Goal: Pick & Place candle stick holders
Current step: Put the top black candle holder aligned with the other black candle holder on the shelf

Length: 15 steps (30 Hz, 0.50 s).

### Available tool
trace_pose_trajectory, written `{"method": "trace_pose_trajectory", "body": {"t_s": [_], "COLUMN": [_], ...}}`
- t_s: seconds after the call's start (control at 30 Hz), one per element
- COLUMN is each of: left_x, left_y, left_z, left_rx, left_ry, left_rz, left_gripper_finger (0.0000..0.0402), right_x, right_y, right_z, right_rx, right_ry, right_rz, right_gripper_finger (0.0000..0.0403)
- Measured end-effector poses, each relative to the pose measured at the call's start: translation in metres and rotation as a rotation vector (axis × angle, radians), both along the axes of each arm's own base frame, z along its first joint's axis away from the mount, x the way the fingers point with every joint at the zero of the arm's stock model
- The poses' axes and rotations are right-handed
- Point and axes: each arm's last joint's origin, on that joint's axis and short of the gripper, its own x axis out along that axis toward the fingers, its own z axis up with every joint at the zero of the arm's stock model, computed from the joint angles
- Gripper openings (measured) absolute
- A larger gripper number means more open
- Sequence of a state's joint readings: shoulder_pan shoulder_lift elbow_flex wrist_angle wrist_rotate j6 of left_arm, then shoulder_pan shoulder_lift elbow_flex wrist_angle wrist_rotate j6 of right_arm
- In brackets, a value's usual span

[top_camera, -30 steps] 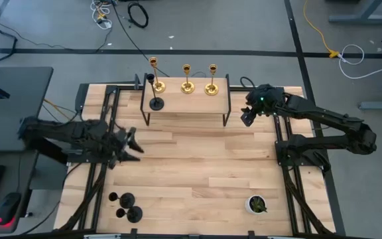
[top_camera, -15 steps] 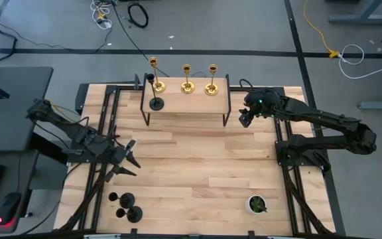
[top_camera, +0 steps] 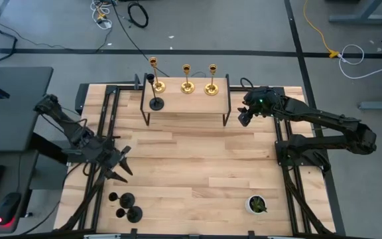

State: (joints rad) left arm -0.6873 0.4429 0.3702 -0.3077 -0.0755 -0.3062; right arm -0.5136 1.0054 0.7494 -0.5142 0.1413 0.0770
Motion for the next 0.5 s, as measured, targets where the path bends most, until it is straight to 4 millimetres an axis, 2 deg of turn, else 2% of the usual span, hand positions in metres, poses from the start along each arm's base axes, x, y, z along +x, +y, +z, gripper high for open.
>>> {"method": "trace_pose_trajectory", "body": {"t_s": [0.17, 0.33, 0.5], "left_x": [-0.006, -0.014, -0.022], "left_y": [-0.005, -0.013, -0.020], "left_z": [-0.006, -0.008, -0.027], "left_rx": [0.025, -0.038, -0.060], "left_ry": [0.054, 0.100, 0.157], "left_rz": [0.023, -0.019, -0.008], "left_gripper_finger": [0.0155, 0.0156, 0.0156], "right_x": [0.000, 0.000, 0.000], "right_y": [0.000, 0.000, 0.000], "right_z": [0.000, 0.000, 0.000], "right_rx": [-0.003, -0.002, -0.002], "right_ry": [0.004, 0.005, 0.006], "right_rz": [0.004, 0.004, 0.005], "right_gripper_finger": [0.0194, 0.0194, 0.0194]}}
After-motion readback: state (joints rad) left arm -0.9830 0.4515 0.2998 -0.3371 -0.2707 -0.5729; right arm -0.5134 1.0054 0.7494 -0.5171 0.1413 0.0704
